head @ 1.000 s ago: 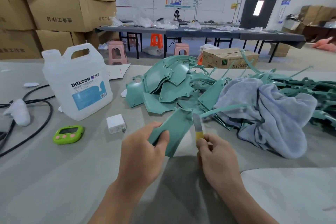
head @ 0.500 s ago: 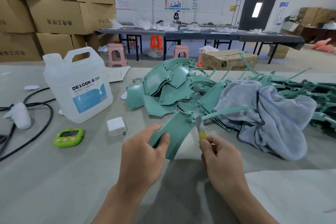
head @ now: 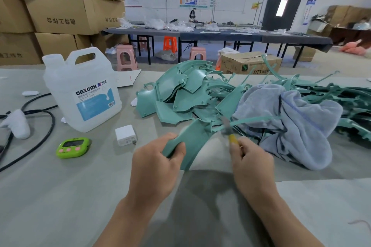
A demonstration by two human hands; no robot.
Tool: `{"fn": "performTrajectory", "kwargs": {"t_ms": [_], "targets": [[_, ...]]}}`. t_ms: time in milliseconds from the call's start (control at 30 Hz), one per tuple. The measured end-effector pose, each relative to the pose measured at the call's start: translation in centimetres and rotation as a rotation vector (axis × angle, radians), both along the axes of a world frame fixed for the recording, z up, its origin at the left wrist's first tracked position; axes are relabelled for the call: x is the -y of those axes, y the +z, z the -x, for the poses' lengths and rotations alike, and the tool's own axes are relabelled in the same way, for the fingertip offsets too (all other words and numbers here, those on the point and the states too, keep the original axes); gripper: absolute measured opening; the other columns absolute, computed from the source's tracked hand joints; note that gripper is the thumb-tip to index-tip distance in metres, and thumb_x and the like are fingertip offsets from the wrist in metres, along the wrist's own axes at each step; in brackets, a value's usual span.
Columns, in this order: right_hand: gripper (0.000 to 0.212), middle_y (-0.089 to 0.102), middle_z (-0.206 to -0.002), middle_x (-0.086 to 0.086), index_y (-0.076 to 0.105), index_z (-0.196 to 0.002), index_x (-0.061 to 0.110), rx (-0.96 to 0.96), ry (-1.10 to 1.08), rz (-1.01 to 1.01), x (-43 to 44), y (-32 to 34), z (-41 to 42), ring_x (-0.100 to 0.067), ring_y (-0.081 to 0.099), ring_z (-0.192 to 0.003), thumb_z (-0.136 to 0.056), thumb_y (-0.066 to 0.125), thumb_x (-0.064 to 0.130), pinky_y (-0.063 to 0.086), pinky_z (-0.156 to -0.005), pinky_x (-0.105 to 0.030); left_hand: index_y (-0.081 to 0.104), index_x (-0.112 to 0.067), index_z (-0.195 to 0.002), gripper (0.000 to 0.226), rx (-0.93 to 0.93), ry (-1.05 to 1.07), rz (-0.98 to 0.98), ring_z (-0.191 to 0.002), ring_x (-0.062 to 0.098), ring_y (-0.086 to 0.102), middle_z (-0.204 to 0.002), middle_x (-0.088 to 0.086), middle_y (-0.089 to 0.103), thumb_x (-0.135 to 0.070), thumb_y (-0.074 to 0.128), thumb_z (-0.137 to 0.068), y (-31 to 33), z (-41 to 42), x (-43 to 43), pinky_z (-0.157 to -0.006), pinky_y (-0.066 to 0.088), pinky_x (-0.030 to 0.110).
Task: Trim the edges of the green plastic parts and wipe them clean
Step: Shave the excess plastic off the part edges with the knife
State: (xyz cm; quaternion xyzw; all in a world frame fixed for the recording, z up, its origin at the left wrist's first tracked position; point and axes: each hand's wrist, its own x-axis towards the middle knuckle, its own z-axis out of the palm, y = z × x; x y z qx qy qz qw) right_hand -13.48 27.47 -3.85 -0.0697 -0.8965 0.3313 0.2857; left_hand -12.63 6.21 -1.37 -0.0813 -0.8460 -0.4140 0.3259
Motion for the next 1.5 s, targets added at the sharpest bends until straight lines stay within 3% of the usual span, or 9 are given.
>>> {"fn": "performTrajectory", "kwargs": {"t_ms": [167,333,400,600,833,1033,1167,1400,1500], "targets": [[0.035,0.051,-0.057,-0.001,0.044,-0.068,0.015,-0.065,-0.336,0.112,-3.7,0.5,0.5,-0.023,0.046,-0.058,-0.101,0.052,0.027,0.024,-0.051,-0.032,0.069,-0.032,-0.089,0.007,0.021,-0.025,0.013,-0.064,-0.003,0.053,-0.065,-0.024,0.059,-0.034,0.064,-0.084,0.2,-0.3,-0.4,-0.059,0.036,0.006],[0.025,0.050,-0.056,0.005,0.051,-0.078,0.024,-0.080,0.010,-0.061,-1.1,0.1,-0.8,-0.013,0.046,-0.053,-0.099,0.051,0.037,0.029,-0.051,-0.016,0.075,-0.029,-0.091,0.007,0.023,-0.037,0.040,-0.064,-0.007,0.054,-0.065,-0.026,0.057,-0.030,0.070,-0.087,0.2,-0.6,-0.6,-0.062,0.037,0.003],[0.017,0.056,-0.059,0.007,0.058,-0.085,0.029,-0.067,0.126,-0.078,-0.1,-0.3,-0.9,-0.014,0.050,-0.056,-0.099,0.051,0.039,0.038,-0.054,-0.020,0.075,-0.028,-0.091,0.008,0.022,-0.030,0.038,-0.065,0.000,0.053,-0.066,-0.024,0.058,-0.030,0.069,-0.086,0.2,-0.7,-0.6,-0.063,0.036,0.002],[0.035,0.049,-0.053,0.004,0.047,-0.066,0.018,-0.041,-0.206,0.138,-3.0,0.5,-0.4,-0.015,0.044,-0.055,-0.098,0.057,0.027,0.029,-0.054,-0.036,0.075,-0.030,-0.091,0.015,0.007,-0.039,0.035,-0.071,0.006,0.056,-0.070,-0.022,0.063,-0.035,0.063,-0.084,0.3,-0.8,-1.0,-0.064,0.036,0.003],[0.027,0.044,-0.052,0.002,0.065,-0.079,0.020,-0.152,0.423,0.391,0.2,2.3,-3.0,-0.010,0.036,-0.050,-0.088,0.056,0.043,0.030,-0.048,-0.026,0.064,-0.036,-0.106,0.025,-0.051,-0.055,0.030,-0.069,0.009,0.062,-0.078,-0.015,0.071,-0.045,0.058,-0.084,0.3,-1.2,-1.0,-0.063,0.045,0.021],[0.022,0.050,-0.057,0.004,0.064,-0.075,0.024,-0.117,0.173,0.173,-0.2,1.6,-2.5,-0.012,0.043,-0.055,-0.096,0.061,0.026,0.035,-0.056,-0.025,0.073,-0.031,-0.091,0.022,-0.022,-0.026,0.089,-0.065,0.011,0.057,-0.070,-0.015,0.067,-0.043,0.056,-0.086,0.5,-1.0,-1.0,-0.058,0.042,0.018],[0.024,0.049,-0.060,-0.002,0.061,-0.080,0.022,-0.157,0.319,0.198,1.1,1.5,-3.3,-0.017,0.043,-0.053,-0.094,0.054,0.040,0.037,-0.052,-0.029,0.074,-0.031,-0.093,0.021,-0.001,-0.041,0.066,-0.067,0.011,0.058,-0.073,-0.016,0.069,-0.042,0.057,-0.086,0.6,-1.0,-0.9,-0.060,0.043,0.019],[0.021,0.049,-0.056,0.000,0.063,-0.081,0.023,-0.157,0.225,0.222,0.6,1.1,-2.6,-0.015,0.042,-0.051,-0.097,0.057,0.035,0.040,-0.055,-0.038,0.075,-0.029,-0.093,0.019,0.035,-0.007,0.035,-0.071,0.009,0.057,-0.074,-0.016,0.069,-0.038,0.061,-0.085,0.6,-0.8,-0.8,-0.062,0.036,0.010],[0.020,0.047,-0.056,0.003,0.061,-0.081,0.026,-0.140,0.305,0.200,1.0,0.9,-2.9,-0.008,0.038,-0.050,-0.096,0.054,0.039,0.037,-0.052,-0.029,0.075,-0.029,-0.093,0.018,0.032,-0.019,0.032,-0.069,0.008,0.055,-0.074,-0.017,0.068,-0.037,0.061,-0.085,0.7,-0.8,-0.8,-0.063,0.039,0.009]]}}
